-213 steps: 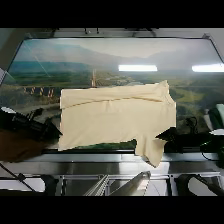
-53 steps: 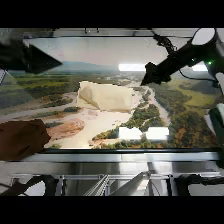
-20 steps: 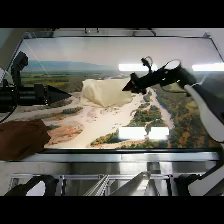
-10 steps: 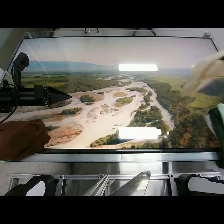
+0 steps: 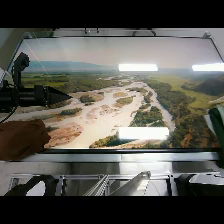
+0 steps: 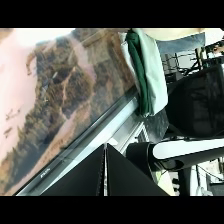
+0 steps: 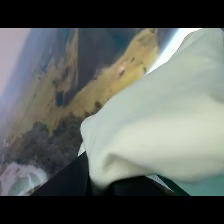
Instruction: Fold the shirts.
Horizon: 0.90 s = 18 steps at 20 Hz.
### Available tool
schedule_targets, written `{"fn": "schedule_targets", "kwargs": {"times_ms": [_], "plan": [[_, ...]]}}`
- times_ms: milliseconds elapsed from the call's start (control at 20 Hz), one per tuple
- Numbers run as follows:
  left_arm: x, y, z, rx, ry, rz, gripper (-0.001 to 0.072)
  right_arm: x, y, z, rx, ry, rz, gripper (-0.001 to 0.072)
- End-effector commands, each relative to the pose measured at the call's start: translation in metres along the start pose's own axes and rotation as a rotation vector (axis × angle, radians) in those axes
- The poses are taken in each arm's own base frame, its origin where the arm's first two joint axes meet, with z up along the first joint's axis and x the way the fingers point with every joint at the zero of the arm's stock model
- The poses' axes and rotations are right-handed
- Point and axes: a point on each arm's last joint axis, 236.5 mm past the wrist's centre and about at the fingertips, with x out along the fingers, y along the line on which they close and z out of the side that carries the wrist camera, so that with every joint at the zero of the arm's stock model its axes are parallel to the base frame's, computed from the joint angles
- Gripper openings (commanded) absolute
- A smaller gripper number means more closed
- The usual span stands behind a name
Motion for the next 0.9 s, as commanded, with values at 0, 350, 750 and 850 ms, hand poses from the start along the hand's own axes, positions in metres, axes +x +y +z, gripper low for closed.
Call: {"fn": "schedule_targets", "kwargs": {"times_ms": [0, 350, 750, 850], "plan": [[0.0, -0.001, 0.001, -0.006, -0.006, -0.003, 0.0004, -0.003, -0.019, 0.002, -0.012, 0.016, -0.001, 0.0017], [0.0, 0.001, 0.004, -0.005, -0.016, 0.004, 0.0004, -0.066, -0.178, -0.079, 0.207, 0.26, -0.727, 0.0017], [0.0, 0.002, 0.005, -0.005, -0.021, 0.007, 0.0004, -0.034, -0.243, -0.174, 0.241, 0.609, -0.901, 0.003], [0.0, 0.002, 0.005, -0.005, -0.021, 0.007, 0.0004, -0.035, -0.257, -0.186, 0.238, 0.663, -0.956, 0.0414]]}}
